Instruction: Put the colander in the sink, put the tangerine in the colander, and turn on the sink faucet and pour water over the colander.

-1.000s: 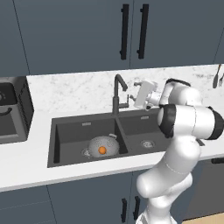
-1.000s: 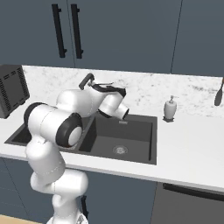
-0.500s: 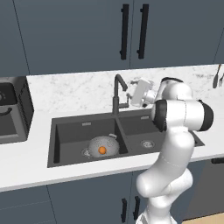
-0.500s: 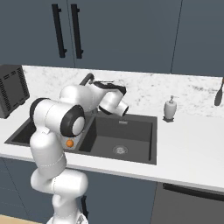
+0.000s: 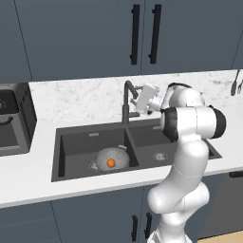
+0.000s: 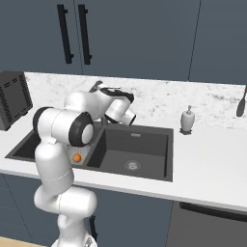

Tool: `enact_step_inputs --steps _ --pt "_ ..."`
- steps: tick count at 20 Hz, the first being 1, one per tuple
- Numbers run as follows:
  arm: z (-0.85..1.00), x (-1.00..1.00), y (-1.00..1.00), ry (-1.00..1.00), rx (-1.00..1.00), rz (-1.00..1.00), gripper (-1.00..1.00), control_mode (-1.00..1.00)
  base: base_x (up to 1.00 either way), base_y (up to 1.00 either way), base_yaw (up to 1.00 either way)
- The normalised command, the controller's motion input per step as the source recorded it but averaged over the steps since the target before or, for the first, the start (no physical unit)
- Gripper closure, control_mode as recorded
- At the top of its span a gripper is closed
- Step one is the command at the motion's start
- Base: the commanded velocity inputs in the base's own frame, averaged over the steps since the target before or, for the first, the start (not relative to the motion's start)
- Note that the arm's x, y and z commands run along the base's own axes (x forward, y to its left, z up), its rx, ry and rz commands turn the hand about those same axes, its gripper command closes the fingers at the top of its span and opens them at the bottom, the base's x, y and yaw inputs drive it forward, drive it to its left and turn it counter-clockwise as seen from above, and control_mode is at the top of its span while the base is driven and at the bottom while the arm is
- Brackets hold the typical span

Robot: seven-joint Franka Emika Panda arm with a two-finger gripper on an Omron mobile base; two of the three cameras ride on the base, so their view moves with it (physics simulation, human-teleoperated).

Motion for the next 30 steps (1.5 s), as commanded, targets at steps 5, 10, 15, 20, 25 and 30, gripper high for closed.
enact_step_inputs --steps 5,10,15,20,25,30 --pt "0.11 0.30 0.12 -0.06 0.02 0.00 -1.00 -1.00 0.00 0.00 0.00" --pt "0.00 0.31 0.18 -0.05 0.00 0.00 -1.00 -1.00 0.00 0.00 0.00" --pt "0.00 0.15 0.51 -0.10 0.00 0.00 -1.00 -1.00 0.00 0.00 0.00" --pt "0.00 0.15 0.61 -0.12 0.00 -0.03 -1.00 -1.00 0.00 0.00 0.00" --pt "0.00 0.07 0.57 -0.15 0.00 -0.08 -1.00 -1.00 0.00 0.00 0.00" --pt "0.00 0.00 0.43 -0.16 -0.01 -0.12 -1.00 -1.00 0.00 0.00 0.00"
